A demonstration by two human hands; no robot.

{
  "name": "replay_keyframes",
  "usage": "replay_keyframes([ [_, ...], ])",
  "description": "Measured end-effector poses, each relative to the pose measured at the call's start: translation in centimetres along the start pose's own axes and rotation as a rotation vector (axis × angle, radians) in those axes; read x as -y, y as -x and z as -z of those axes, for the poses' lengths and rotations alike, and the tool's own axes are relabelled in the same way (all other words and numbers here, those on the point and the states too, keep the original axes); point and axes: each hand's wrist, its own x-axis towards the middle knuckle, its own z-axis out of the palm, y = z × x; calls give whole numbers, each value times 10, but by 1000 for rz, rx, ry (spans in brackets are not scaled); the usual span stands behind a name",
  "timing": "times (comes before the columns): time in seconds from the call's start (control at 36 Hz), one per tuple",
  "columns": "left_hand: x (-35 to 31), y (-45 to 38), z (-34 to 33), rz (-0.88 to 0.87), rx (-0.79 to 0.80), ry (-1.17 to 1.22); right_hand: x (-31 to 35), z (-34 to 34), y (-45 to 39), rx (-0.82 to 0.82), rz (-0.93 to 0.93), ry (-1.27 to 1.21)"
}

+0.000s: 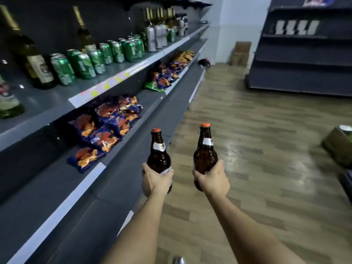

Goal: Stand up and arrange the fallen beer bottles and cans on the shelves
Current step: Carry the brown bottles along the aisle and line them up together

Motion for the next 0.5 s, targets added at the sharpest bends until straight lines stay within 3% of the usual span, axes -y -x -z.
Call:
replay_keyframes([
  [0.5, -136, -164, -216, -17, 184, -82, 12, 12, -267, -146, -249, 40],
])
